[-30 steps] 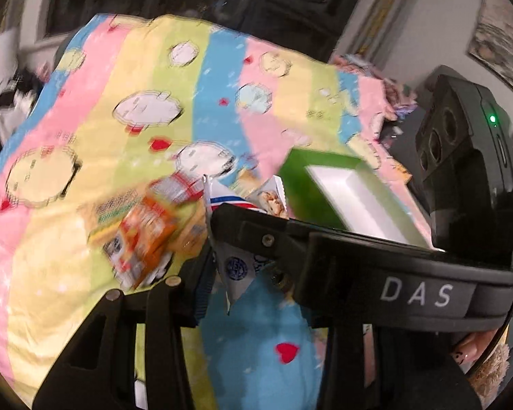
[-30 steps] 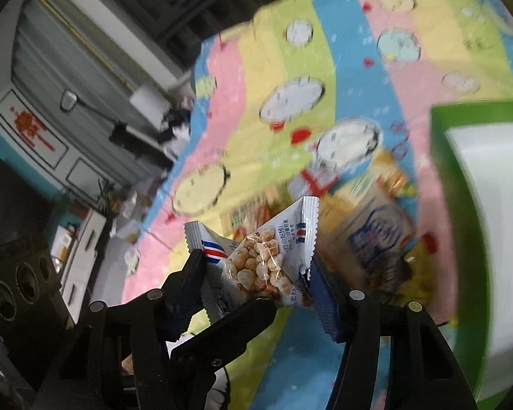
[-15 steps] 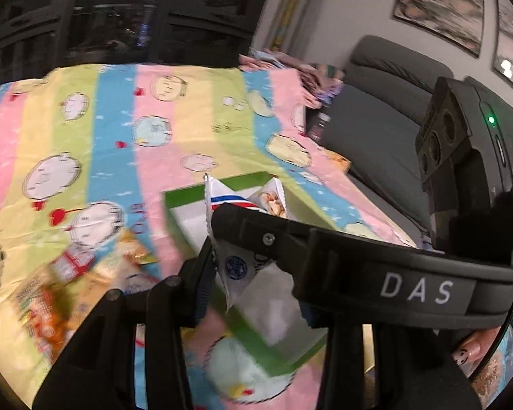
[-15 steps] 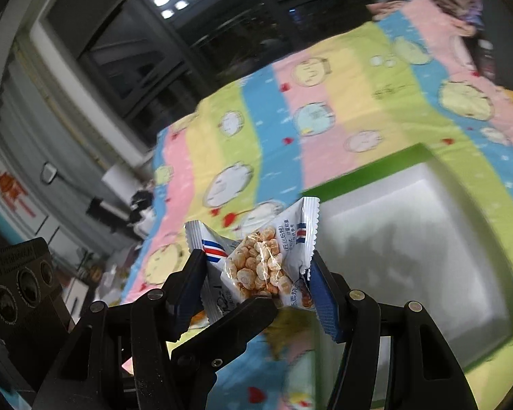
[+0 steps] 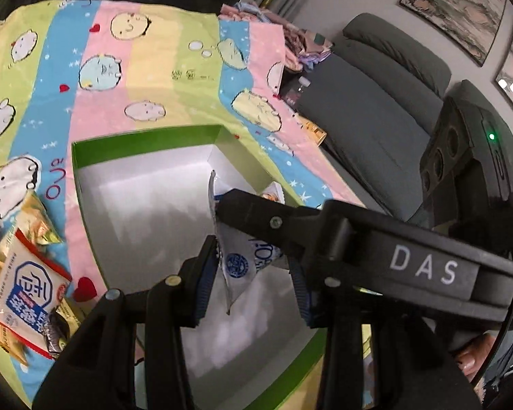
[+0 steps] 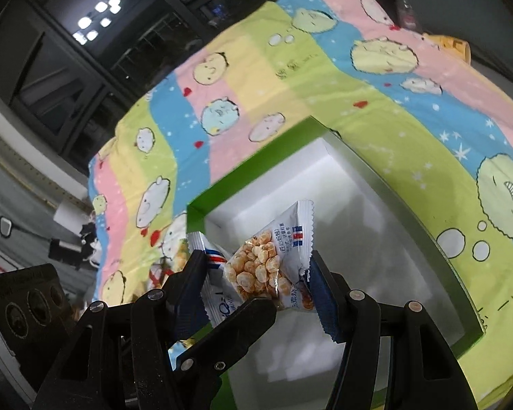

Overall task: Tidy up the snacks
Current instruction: 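Carry the peanut bag with the right gripper over the green box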

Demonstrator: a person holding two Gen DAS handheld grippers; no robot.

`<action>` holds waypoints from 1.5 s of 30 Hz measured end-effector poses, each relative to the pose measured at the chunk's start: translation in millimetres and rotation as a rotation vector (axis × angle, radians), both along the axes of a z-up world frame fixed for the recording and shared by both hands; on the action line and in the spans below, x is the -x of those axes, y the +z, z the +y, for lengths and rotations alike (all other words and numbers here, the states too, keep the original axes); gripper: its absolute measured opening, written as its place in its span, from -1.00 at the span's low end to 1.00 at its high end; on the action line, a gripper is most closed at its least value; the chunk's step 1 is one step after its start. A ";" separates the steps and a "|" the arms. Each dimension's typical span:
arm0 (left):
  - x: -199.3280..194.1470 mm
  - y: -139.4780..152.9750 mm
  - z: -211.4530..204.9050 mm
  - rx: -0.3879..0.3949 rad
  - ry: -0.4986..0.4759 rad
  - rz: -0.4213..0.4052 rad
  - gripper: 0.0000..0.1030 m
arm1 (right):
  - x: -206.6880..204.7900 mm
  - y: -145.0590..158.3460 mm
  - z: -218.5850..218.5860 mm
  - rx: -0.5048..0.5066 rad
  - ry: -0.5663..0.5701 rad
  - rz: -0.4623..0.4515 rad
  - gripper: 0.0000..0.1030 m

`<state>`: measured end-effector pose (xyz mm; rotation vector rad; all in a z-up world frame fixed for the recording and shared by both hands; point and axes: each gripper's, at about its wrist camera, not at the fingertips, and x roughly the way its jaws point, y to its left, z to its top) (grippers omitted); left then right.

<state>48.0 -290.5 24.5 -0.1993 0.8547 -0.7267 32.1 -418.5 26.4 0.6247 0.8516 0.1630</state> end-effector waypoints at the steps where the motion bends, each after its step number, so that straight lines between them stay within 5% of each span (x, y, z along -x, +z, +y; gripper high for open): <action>1: -1.8 -1.3 -1.8 -0.008 -0.001 0.013 -0.23 | -1.9 -3.2 -1.3 -0.008 0.000 0.012 0.20; 14: -9.6 -21.5 -6.8 -0.038 0.035 0.128 -0.23 | -8.8 -22.8 -5.7 -0.038 -0.005 0.082 0.20; 36: -26.3 -50.5 -27.4 -0.121 0.027 0.210 -0.25 | -21.2 -55.6 -20.5 -0.024 -0.078 0.203 0.20; 45: -17.8 -51.0 -29.9 -0.143 0.022 0.179 -0.25 | -16.9 -60.4 -22.3 -0.015 -0.073 0.201 0.20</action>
